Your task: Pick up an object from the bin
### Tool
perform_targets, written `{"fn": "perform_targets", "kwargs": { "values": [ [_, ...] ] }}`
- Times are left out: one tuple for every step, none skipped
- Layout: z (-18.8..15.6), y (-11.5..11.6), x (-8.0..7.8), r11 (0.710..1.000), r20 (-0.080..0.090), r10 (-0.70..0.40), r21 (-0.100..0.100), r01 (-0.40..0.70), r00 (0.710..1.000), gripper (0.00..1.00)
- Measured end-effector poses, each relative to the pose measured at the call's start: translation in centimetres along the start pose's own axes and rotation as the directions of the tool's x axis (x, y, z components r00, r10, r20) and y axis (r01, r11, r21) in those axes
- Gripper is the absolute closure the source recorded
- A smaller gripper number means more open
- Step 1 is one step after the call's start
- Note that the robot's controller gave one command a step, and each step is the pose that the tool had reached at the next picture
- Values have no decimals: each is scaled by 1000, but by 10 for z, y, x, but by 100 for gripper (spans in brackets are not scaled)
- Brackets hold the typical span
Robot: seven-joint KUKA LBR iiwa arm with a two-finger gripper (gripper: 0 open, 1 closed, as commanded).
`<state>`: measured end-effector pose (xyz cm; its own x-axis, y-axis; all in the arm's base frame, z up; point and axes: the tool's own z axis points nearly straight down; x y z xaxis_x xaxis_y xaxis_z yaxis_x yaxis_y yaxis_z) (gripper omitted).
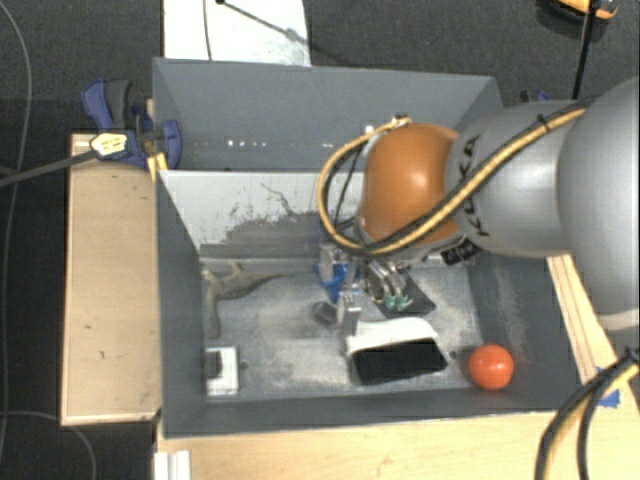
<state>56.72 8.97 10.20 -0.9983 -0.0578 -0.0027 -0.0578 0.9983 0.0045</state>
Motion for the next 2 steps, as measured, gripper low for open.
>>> {"fn": "perform_targets", "kwargs": {
  "values": [
    [1, -12, -13, 986, 2, -169, 1, 169, 986, 0],
    [24, -20, -24, 921, 13, -390, -7, 390, 921, 0]
  ]
}}
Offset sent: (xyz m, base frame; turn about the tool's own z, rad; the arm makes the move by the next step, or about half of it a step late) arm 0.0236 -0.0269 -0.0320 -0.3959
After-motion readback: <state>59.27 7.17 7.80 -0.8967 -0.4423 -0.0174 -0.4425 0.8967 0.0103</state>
